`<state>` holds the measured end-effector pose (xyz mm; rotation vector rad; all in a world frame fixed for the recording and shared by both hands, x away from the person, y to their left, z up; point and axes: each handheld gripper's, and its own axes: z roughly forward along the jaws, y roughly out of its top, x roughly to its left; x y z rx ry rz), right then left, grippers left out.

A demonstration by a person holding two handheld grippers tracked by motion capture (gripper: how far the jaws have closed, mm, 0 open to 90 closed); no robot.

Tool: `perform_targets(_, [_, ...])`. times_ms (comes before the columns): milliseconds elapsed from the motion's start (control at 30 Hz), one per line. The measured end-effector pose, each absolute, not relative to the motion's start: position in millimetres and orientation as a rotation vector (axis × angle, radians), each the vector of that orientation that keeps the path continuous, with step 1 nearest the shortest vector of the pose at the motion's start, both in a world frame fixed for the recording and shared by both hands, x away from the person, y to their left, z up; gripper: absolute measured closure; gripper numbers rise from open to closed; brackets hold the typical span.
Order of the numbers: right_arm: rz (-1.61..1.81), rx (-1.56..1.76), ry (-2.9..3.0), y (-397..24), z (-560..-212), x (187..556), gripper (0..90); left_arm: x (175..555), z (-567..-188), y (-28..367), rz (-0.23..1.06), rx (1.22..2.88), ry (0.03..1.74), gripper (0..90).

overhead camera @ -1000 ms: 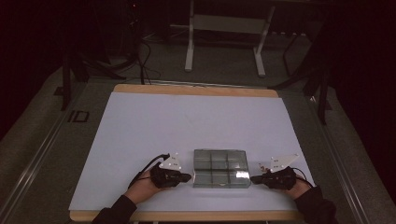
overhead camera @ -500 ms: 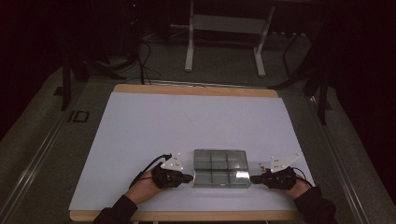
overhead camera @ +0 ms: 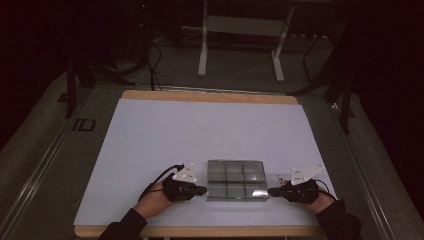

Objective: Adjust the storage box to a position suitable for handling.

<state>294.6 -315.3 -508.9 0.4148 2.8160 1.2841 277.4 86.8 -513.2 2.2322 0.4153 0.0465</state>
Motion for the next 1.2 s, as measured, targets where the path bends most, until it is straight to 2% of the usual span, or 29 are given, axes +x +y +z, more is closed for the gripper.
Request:
perform_targets(133, [1.295,0.413,2.805,-313.4,-506.2,294.6,89.7,278.1,-509.8,84.6,0.062,2.227,0.417,89.4])
perform_targets(267, [1.328,0.481,2.745,-314.8,-502.8,297.7,72.3,281.5,-506.9,84.2,0.106,2.201,0.471,60.3])
perform_targets(433, [1.328,0.499,2.671,-315.1,-497.4,298.9,62.4,285.5,-503.0,81.4,0.125,2.186,0.484,52.2])
perform_targets(567, [1.304,0.503,2.61,-313.6,-492.7,299.6,62.2,289.3,-501.3,80.1,0.158,2.166,0.528,45.8])
perform_targets(900, [1.314,0.49,2.57,-310.7,-489.5,303.8,59.6,295.4,-495.0,79.0,0.218,2.157,0.547,45.9])
perform_targets(1200, [1.331,0.443,2.528,-304.9,-482.6,307.5,60.8,300.3,-485.3,75.5,0.243,2.137,0.54,46.8])
